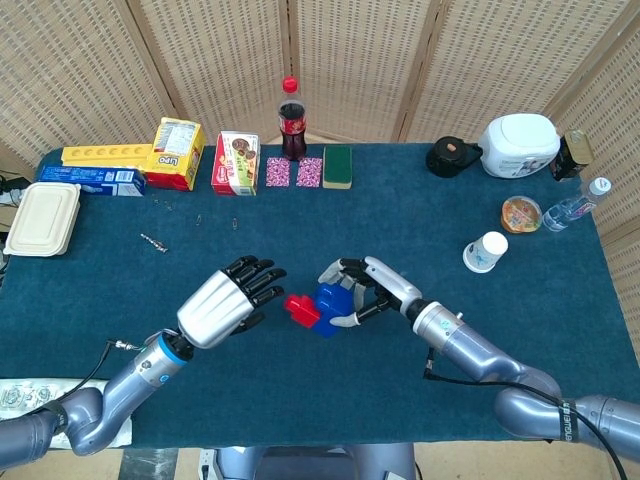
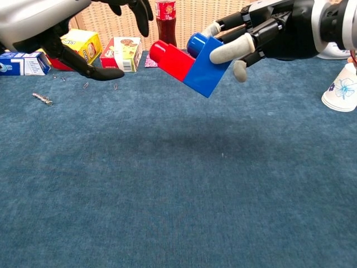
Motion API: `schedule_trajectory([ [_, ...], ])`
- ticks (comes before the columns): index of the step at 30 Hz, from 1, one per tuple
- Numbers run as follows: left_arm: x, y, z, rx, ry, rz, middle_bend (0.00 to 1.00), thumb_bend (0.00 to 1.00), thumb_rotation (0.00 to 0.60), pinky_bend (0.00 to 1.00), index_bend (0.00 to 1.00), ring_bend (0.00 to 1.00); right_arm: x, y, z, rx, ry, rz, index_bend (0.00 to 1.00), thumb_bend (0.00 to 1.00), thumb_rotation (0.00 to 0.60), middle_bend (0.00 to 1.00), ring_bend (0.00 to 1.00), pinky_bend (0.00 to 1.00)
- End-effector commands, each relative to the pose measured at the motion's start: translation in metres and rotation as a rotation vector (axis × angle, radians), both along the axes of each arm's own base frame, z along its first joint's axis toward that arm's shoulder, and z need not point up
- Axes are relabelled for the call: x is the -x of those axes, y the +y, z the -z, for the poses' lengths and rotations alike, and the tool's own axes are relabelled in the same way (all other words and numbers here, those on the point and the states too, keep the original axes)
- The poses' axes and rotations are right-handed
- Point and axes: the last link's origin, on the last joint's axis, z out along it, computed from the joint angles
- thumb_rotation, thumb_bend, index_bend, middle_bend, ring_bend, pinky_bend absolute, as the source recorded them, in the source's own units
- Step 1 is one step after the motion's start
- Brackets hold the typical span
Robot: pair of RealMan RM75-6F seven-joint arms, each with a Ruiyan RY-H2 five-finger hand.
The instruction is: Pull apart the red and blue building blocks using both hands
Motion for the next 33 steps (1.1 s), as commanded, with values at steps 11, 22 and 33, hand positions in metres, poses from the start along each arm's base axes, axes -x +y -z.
schedule_trajectory([
  [11, -0.025, 0.006, 0.019, 0.009, -0.017, 0.036, 0.32, 0.25, 0.6, 0.33, 0.42, 0.27, -0.003, 0.001, -0.004, -0.005, -0.023, -0.011, 0.52, 0.21, 0.6, 0.56, 0.69, 0.6],
  [22, -0.033, 0.004, 0.026, 0.01, -0.039, 0.048, 0.32, 0.26, 0.6, 0.33, 0.49, 0.27, -0.003, 0.001, -0.003, -0.013, -0.025, -0.011, 0.53, 0.21, 0.6, 0.57, 0.7, 0.6],
  [33, -0.027, 0.002, 0.028, 0.01, -0.018, 0.061, 0.32, 0.3, 0.6, 0.33, 0.62, 0.27, 0.002, -0.002, -0.002, -0.009, -0.007, -0.002, 0.53, 0.21, 0.6, 0.57, 0.7, 0.6],
])
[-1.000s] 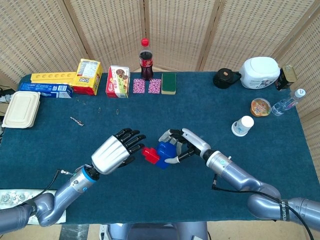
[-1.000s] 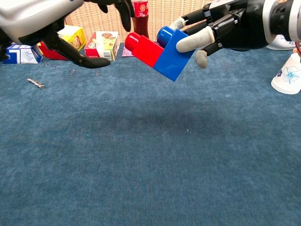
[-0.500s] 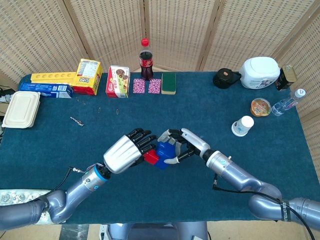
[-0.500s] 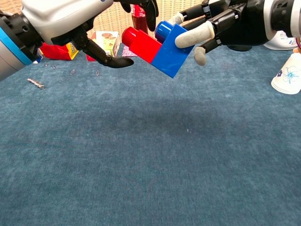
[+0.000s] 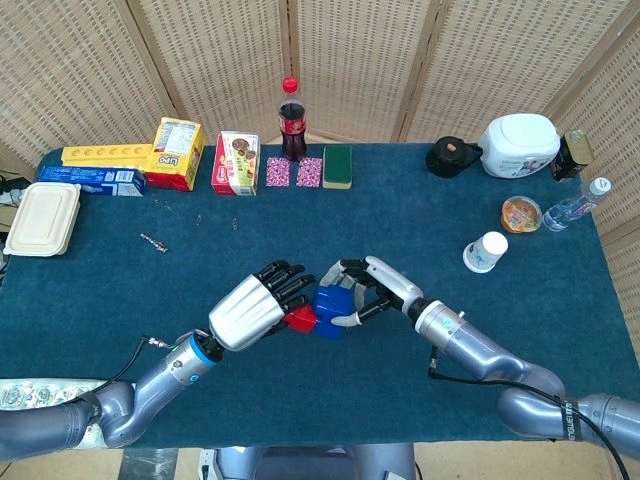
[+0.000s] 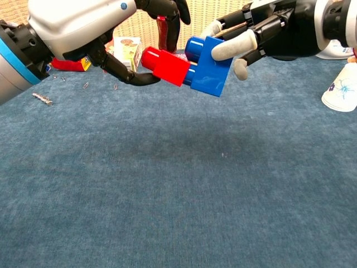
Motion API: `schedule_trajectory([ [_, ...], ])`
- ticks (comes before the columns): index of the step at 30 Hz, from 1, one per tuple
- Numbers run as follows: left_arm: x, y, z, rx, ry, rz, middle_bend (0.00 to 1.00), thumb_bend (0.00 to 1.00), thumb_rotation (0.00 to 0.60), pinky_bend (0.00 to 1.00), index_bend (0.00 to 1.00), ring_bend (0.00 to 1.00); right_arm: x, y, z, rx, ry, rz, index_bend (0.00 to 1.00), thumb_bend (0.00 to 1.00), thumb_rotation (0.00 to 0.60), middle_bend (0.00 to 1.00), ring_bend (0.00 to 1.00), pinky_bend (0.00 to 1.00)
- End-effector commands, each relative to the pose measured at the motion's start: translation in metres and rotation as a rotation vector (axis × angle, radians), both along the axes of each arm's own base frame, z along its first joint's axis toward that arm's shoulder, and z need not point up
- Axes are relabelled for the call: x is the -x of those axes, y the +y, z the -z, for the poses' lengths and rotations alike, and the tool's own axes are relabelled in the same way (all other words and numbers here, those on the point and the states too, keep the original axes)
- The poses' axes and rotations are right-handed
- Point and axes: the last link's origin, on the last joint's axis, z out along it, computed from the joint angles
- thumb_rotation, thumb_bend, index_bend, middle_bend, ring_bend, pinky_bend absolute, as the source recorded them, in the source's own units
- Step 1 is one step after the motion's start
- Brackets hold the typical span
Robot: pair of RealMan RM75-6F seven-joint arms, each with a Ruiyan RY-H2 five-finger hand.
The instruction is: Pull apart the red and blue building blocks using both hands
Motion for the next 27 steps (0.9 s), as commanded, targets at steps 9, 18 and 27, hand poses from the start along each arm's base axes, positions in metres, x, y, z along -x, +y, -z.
schedule_trajectory([
  [9, 0.0, 0.001, -0.003, -0.003, -0.002, 0.004, 0.32, 0.3, 0.6, 0.33, 0.62, 0.27, 0.003, -0.002, 0.001, 0.007, 0.006, 0.01, 0.54, 0.21, 0.6, 0.57, 0.7, 0.6],
  [18, 0.016, -0.006, -0.016, -0.018, 0.014, 0.002, 0.32, 0.29, 0.6, 0.33, 0.62, 0.27, 0.014, -0.009, -0.003, 0.032, 0.043, 0.024, 0.54, 0.21, 0.6, 0.57, 0.7, 0.6],
  [27, 0.079, -0.025, -0.056, -0.034, 0.125, -0.127, 0.32, 0.29, 0.6, 0.33, 0.62, 0.27, 0.033, -0.01, 0.021, 0.139, 0.209, -0.074, 0.54, 0.21, 0.6, 0.57, 0.69, 0.59],
])
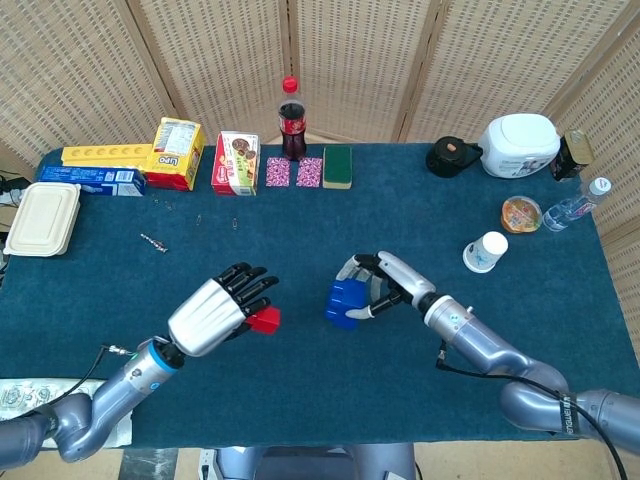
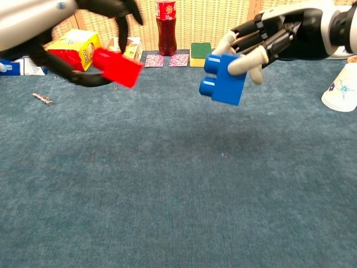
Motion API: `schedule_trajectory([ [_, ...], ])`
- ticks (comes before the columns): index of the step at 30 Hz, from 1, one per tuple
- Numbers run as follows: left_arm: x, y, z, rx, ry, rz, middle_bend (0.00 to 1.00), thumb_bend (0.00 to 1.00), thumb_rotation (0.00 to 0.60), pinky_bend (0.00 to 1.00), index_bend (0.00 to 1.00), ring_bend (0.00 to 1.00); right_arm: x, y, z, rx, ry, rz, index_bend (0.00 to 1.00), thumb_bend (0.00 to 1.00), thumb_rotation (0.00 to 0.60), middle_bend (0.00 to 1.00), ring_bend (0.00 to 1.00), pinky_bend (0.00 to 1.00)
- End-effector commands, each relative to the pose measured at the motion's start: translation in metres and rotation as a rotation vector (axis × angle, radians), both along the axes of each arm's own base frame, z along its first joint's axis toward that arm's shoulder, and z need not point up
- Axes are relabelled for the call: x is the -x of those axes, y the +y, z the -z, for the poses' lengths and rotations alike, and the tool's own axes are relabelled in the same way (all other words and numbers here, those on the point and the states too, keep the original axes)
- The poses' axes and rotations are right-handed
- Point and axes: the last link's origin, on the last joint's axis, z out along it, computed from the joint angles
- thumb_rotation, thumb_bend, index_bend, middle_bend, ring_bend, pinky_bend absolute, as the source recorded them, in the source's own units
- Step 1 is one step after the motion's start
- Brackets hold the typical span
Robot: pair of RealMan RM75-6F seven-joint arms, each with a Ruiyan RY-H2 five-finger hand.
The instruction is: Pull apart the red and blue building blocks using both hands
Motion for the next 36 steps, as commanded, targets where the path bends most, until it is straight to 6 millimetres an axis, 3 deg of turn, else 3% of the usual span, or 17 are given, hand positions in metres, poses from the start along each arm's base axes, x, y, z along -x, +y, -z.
schedule_trajectory([
  [1, 0.036, -0.013, -0.02, 0.001, 0.079, -0.082, 0.32, 0.29, 0.6, 0.33, 0.62, 0.27, 0.011, 0.001, 0.02, 0.067, 0.077, -0.045, 0.54, 0.21, 0.6, 0.57, 0.69, 0.58],
  [7, 0.066, -0.015, -0.024, 0.014, 0.149, -0.16, 0.32, 0.29, 0.6, 0.33, 0.62, 0.27, 0.018, 0.005, 0.029, 0.115, 0.123, -0.055, 0.54, 0.21, 0.6, 0.57, 0.67, 0.56],
  [21, 0.093, -0.006, -0.008, 0.041, 0.219, -0.251, 0.32, 0.29, 0.6, 0.33, 0.62, 0.27, 0.048, 0.011, 0.052, 0.236, 0.35, -0.148, 0.52, 0.21, 0.6, 0.53, 0.54, 0.46],
  [25, 0.095, 0.001, -0.001, 0.047, 0.24, -0.279, 0.32, 0.29, 0.6, 0.33, 0.62, 0.26, 0.051, 0.013, 0.052, 0.225, 0.368, -0.145, 0.45, 0.21, 0.6, 0.46, 0.45, 0.38],
  [31, 0.097, 0.009, 0.009, 0.068, 0.308, -0.326, 0.32, 0.27, 0.6, 0.31, 0.62, 0.24, 0.051, 0.014, 0.04, 0.22, 0.37, -0.148, 0.24, 0.21, 0.6, 0.29, 0.27, 0.21],
  [34, 0.096, 0.013, 0.013, 0.074, 0.335, -0.355, 0.32, 0.25, 0.6, 0.3, 0.54, 0.21, 0.047, 0.013, 0.028, 0.25, 0.36, -0.157, 0.19, 0.21, 0.6, 0.25, 0.24, 0.19],
  [36, 0.094, 0.015, 0.014, 0.078, 0.34, -0.368, 0.3, 0.22, 0.6, 0.29, 0.42, 0.19, 0.045, 0.014, 0.021, 0.27, 0.357, -0.164, 0.18, 0.21, 0.6, 0.25, 0.24, 0.19],
])
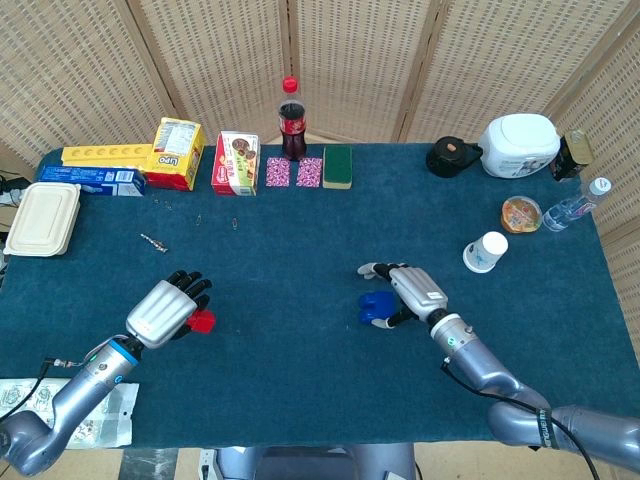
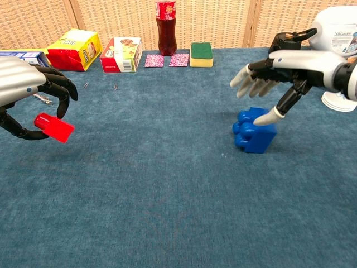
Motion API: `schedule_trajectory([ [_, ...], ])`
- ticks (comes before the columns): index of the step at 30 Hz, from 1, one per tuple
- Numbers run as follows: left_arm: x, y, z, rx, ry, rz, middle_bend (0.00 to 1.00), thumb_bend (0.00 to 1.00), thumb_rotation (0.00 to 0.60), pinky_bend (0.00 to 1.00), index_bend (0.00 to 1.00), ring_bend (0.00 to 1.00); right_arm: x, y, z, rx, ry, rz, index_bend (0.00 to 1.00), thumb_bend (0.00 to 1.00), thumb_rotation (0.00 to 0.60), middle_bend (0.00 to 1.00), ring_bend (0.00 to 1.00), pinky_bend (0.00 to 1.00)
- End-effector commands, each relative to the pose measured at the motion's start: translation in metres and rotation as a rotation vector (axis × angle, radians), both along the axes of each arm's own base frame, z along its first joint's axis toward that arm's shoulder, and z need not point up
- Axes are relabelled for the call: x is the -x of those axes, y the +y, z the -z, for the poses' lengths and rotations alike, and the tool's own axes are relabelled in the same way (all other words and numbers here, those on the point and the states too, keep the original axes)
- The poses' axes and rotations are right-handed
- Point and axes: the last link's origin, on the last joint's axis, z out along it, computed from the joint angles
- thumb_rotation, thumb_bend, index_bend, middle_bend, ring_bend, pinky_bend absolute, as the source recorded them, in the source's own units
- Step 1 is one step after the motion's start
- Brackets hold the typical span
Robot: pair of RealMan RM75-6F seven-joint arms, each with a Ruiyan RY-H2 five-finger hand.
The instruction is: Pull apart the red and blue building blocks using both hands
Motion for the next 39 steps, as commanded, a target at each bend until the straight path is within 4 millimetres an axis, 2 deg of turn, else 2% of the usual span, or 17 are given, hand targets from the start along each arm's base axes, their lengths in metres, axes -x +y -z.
schedule_trajectory([
  [1, -0.006, 0.004, 0.004, 0.003, 0.013, -0.024, 0.28, 0.21, 0.6, 0.29, 0.37, 0.18, -0.004, 0.001, -0.014, 0.036, -0.012, -0.019, 0.18, 0.21, 0.6, 0.24, 0.24, 0.19],
  [3, -0.008, 0.006, 0.003, -0.007, 0.011, -0.036, 0.25, 0.19, 0.6, 0.29, 0.25, 0.16, -0.006, 0.002, -0.024, 0.058, -0.018, -0.027, 0.18, 0.21, 0.6, 0.24, 0.24, 0.19],
  [5, -0.01, 0.005, 0.0, -0.015, -0.002, -0.048, 0.24, 0.18, 0.6, 0.29, 0.22, 0.16, -0.007, 0.003, -0.032, 0.085, -0.026, -0.034, 0.18, 0.21, 0.6, 0.25, 0.24, 0.19],
  [13, -0.006, -0.003, -0.023, -0.063, -0.062, -0.079, 0.24, 0.18, 0.6, 0.29, 0.21, 0.15, 0.002, 0.001, -0.056, 0.263, -0.003, -0.046, 0.27, 0.21, 0.6, 0.33, 0.3, 0.24],
  [17, 0.003, -0.012, -0.045, -0.105, -0.131, -0.115, 0.24, 0.18, 0.6, 0.29, 0.21, 0.15, 0.018, 0.001, -0.066, 0.375, 0.044, -0.054, 0.33, 0.22, 0.6, 0.38, 0.37, 0.27],
  [20, 0.014, -0.021, -0.066, -0.159, -0.17, -0.137, 0.24, 0.18, 0.6, 0.29, 0.21, 0.15, 0.038, 0.002, -0.077, 0.481, 0.119, -0.054, 0.36, 0.23, 0.6, 0.41, 0.41, 0.29],
  [24, 0.025, -0.03, -0.083, -0.202, -0.192, -0.16, 0.24, 0.18, 0.6, 0.29, 0.21, 0.15, 0.058, 0.006, -0.086, 0.532, 0.199, -0.018, 0.37, 0.23, 0.6, 0.43, 0.4, 0.29],
  [25, 0.033, -0.036, -0.094, -0.238, -0.196, -0.182, 0.24, 0.18, 0.6, 0.29, 0.21, 0.15, 0.07, 0.012, -0.093, 0.55, 0.224, 0.026, 0.37, 0.23, 0.6, 0.43, 0.4, 0.29],
  [28, 0.046, -0.049, -0.109, -0.282, -0.213, -0.219, 0.24, 0.17, 0.6, 0.29, 0.21, 0.15, 0.085, 0.024, -0.106, 0.574, 0.237, 0.081, 0.37, 0.24, 0.6, 0.43, 0.39, 0.29],
  [34, 0.066, -0.069, -0.128, -0.358, -0.245, -0.289, 0.24, 0.17, 0.6, 0.29, 0.21, 0.15, 0.108, 0.045, -0.121, 0.597, 0.267, 0.138, 0.37, 0.23, 0.6, 0.43, 0.39, 0.27],
  [39, 0.082, -0.088, -0.134, -0.4, -0.267, -0.35, 0.24, 0.18, 0.6, 0.29, 0.21, 0.15, 0.125, 0.066, -0.128, 0.616, 0.274, 0.188, 0.37, 0.23, 0.6, 0.43, 0.39, 0.26],
])
